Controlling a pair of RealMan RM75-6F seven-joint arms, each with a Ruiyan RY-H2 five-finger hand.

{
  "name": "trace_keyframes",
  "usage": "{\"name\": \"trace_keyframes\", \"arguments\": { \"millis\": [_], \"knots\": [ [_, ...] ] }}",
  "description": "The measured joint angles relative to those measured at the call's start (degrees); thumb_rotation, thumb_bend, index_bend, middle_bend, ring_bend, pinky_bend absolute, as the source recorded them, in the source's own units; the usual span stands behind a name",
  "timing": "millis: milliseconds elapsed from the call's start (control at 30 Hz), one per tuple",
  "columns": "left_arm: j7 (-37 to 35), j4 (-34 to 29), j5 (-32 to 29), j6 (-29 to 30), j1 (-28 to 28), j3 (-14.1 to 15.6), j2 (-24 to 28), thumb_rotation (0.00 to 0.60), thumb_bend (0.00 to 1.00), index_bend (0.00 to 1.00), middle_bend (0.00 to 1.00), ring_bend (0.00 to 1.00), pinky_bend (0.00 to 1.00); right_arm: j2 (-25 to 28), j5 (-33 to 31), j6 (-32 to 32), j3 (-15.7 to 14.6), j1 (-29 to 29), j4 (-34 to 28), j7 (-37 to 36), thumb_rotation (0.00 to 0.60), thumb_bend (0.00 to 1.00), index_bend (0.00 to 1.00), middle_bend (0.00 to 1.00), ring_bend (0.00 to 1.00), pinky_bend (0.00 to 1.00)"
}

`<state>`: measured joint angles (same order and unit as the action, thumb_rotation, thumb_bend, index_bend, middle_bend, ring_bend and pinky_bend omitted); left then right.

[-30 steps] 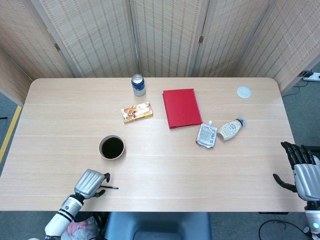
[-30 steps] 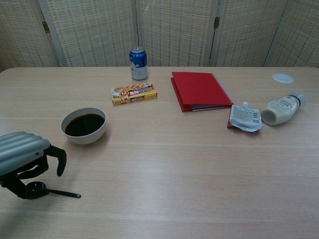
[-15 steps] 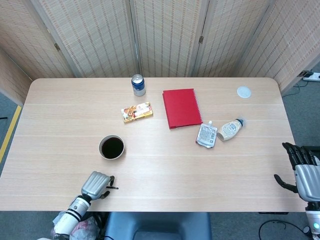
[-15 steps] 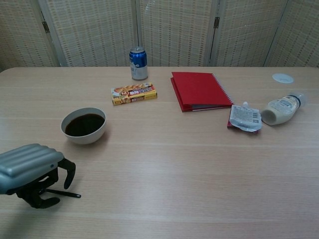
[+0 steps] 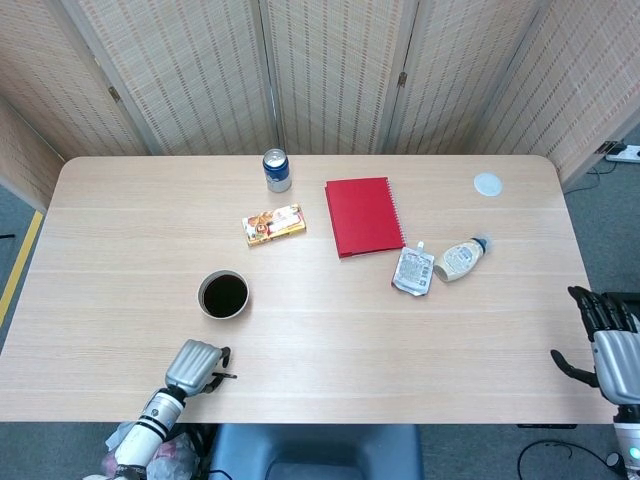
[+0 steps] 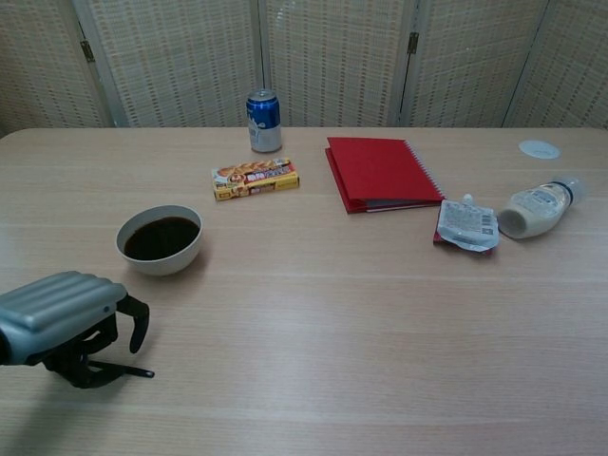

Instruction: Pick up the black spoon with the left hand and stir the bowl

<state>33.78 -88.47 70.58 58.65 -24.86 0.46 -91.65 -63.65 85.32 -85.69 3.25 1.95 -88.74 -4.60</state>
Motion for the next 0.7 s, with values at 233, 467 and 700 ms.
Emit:
{"name": "trace_keyframes", "arguments": {
  "millis": [233, 467, 700],
  "knots": [
    [6.35, -1.02, -0.38, 0.85, -0.69, 1.08, 0.16, 0.6, 0.39, 0.53, 0.97, 0.91, 1.0, 0.0, 0.13, -0.21, -0.07, -0.17, 0.01, -0.07, 0.6, 0.16, 0.0, 0.1, 0.12, 0.08],
    [11.83, -2.02, -2.25, 1.04, -1.78, 1.63, -0.02, 0.6, 0.39, 0.53, 0.97, 0.91, 1.0, -0.03, 0.09, -0.49, -0.13, -0.48, 0.12, -0.3, 0.6, 0.16, 0.0, 0.1, 0.12, 0.08],
    [16.11, -2.8, -4.48, 2.45, -2.24, 1.8, -1.24, 0.6, 0.39, 0.53, 0.97, 0.92, 1.0, -0.03, 0.07, -0.48, -0.09, -0.55, 0.32, -0.59, 0.6, 0.16, 0.0, 0.1, 0.12, 0.08]
  ]
}}
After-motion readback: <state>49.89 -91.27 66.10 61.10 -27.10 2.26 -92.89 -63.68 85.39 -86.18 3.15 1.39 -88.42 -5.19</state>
